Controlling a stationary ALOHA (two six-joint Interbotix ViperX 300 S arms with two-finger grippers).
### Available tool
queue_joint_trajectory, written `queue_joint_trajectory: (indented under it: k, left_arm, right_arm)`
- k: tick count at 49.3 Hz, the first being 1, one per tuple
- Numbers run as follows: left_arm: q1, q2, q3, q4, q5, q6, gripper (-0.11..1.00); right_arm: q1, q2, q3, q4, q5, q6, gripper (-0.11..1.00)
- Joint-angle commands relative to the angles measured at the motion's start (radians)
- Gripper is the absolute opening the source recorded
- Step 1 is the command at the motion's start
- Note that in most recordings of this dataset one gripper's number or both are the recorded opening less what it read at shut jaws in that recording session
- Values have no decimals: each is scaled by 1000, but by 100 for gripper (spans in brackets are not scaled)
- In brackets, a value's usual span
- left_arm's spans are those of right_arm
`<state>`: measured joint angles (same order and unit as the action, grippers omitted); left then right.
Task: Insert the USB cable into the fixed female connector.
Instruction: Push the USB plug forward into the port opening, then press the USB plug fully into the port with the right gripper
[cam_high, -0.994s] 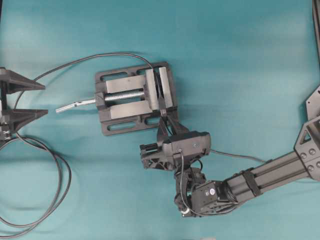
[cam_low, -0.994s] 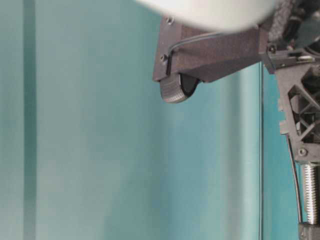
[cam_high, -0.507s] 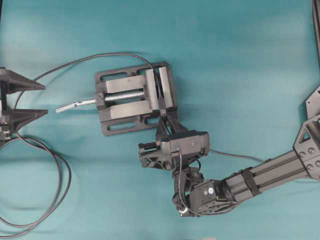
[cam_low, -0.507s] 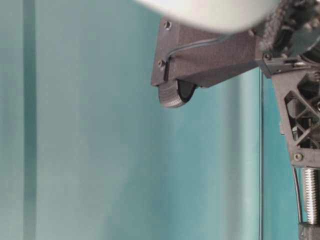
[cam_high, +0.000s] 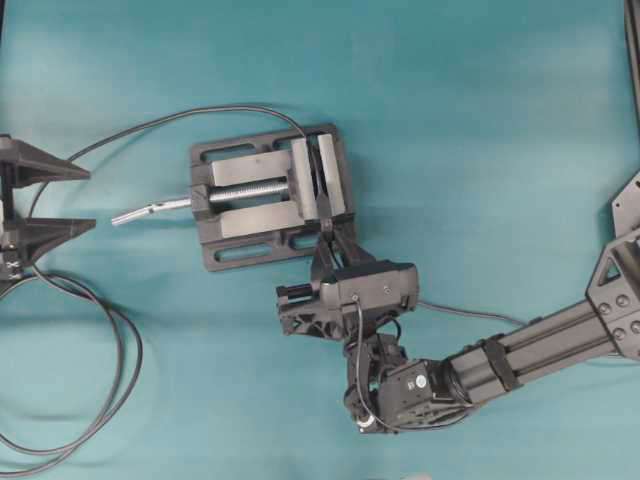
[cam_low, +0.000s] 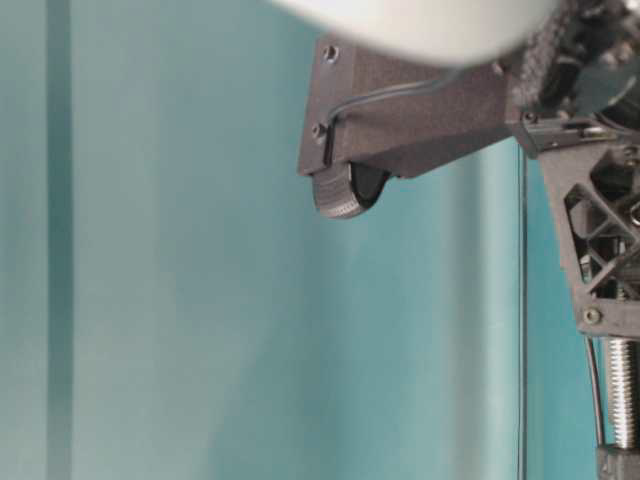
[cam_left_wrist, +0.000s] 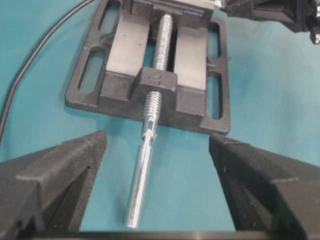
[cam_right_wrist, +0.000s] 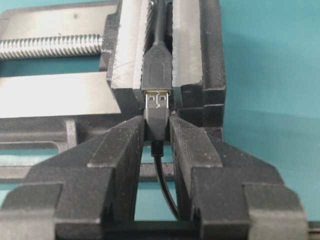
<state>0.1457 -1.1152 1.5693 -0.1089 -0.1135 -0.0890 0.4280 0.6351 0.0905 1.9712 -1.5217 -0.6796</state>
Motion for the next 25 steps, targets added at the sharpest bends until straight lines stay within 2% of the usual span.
queue_joint_trajectory:
  k: [1, 25]
  left_arm:
    - [2, 6, -12, 3, -8, -8, 99]
    - [2, 6, -12, 3, -6, -8, 99]
  right_arm:
    - [-29, -18, -18, -18, -12, -2, 20]
    - [-48, -18, -12, -29, -11, -3, 21]
